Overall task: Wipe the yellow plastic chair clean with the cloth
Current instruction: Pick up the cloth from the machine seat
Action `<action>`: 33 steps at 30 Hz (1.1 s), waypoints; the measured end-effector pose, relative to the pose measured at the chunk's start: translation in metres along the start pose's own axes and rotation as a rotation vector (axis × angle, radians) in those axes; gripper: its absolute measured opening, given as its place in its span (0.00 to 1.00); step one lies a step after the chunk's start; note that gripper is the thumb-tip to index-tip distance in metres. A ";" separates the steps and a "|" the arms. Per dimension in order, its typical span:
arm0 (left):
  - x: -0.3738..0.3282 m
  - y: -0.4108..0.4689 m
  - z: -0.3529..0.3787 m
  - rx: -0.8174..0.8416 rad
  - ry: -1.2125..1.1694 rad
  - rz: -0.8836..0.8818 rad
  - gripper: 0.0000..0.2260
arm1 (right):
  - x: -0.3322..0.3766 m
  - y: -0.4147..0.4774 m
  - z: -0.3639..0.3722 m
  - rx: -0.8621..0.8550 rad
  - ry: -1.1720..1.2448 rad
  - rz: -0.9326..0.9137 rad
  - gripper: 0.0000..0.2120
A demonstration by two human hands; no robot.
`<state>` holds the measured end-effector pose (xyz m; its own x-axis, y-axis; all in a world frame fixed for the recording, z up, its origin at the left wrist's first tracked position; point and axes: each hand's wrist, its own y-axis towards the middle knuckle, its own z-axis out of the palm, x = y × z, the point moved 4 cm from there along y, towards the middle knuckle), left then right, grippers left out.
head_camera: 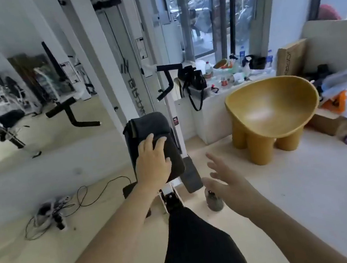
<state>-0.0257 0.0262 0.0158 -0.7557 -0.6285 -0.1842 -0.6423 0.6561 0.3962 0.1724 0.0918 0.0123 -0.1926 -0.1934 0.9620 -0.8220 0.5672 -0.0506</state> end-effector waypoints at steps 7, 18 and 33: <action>0.044 0.088 0.044 0.029 0.312 -0.138 0.29 | -0.009 0.092 -0.014 0.134 0.672 0.214 0.24; -0.110 0.121 0.024 0.028 -1.158 -0.576 0.13 | -0.003 0.188 -0.111 0.383 0.615 0.091 0.35; -0.376 0.248 0.202 0.530 -0.894 -0.267 0.08 | -0.176 0.282 -0.521 -0.261 0.565 0.429 0.18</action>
<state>0.0729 0.5097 0.0013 -0.2644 -0.3860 -0.8838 -0.6122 0.7753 -0.1555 0.2540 0.7028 -0.0314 -0.1057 0.4870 0.8670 -0.5697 0.6849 -0.4542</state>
